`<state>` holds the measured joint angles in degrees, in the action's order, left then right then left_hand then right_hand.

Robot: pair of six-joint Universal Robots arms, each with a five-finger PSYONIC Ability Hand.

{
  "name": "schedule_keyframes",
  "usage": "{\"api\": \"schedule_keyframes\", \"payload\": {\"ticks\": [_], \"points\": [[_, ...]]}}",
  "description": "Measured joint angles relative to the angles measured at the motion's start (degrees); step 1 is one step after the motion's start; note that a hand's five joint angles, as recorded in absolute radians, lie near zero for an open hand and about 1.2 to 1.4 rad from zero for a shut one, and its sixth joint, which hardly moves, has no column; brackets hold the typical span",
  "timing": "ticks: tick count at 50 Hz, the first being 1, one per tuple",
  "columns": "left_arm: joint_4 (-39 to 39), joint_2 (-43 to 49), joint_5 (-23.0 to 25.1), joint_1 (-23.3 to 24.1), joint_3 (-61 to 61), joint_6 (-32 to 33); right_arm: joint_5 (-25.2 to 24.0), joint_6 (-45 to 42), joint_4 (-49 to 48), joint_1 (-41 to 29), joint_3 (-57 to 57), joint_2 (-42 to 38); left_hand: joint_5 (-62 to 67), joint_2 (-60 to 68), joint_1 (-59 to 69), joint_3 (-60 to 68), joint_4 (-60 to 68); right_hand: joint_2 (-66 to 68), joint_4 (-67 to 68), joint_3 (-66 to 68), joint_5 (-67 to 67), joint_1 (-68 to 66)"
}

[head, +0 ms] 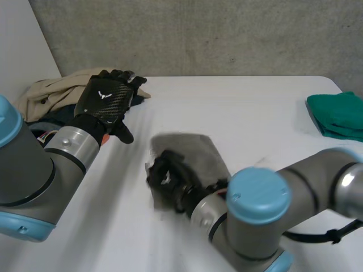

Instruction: Fold the laundry.

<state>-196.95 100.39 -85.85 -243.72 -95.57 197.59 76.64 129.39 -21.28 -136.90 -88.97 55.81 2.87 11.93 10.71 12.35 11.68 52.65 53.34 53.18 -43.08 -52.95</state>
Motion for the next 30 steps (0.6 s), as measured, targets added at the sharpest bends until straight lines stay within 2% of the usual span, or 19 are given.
{"api": "schedule_keyframes", "payload": {"ticks": [4,6,8,14,17,19,25,30], "points": [[-0.1,0.0,0.0,0.0,-0.3,-0.1,-0.9,1.7,1.0,-0.5,-0.4,-1.0,0.0,0.0,0.0,0.0,0.0,-37.1,-36.3,-36.4,35.4,37.2],[-0.1,0.0,0.0,0.0,-0.1,-0.2,-0.9,5.0,1.0,0.6,-0.9,0.8,0.0,0.0,0.0,0.0,0.0,-40.2,-40.4,-40.7,39.5,39.9],[-0.1,0.1,0.0,0.1,0.3,-0.3,-0.8,8.9,0.9,2.3,-1.5,3.3,0.0,0.0,0.0,0.0,0.0,-40.4,-40.8,-41.1,40.2,39.9],[0.0,1.0,-0.4,1.1,3.2,-3.2,-0.1,27.8,1.3,11.5,-3.1,12.1,0.0,0.0,0.0,0.0,0.0,-40.4,-40.8,-41.1,40.2,39.9],[0.4,3.5,-1.1,3.6,6.6,-6.7,0.1,41.3,4.0,17.8,-3.2,15.3,0.0,0.0,0.0,0.0,0.0,-40.4,-40.8,-41.1,40.2,39.9],[1.0,5.8,-1.8,5.9,8.7,-8.4,0.3,46.4,6.3,20.2,-2.9,16.0,0.0,0.0,0.0,0.0,0.0,-40.4,-40.8,-41.1,40.3,39.9],[3.4,13.9,-6.0,13.4,14.6,-10.8,2.0,52.8,13.4,23.7,-0.9,15.1,0.0,0.0,0.0,0.0,0.0,-40.4,-40.8,-41.1,40.3,39.9],[5.8,22.5,-12.8,19.3,19.7,-11.1,4.3,53.0,17.3,24.1,2.0,10.8,0.0,0.0,0.0,0.0,0.0,-40.4,-40.8,-41.1,40.3,39.9]]}}
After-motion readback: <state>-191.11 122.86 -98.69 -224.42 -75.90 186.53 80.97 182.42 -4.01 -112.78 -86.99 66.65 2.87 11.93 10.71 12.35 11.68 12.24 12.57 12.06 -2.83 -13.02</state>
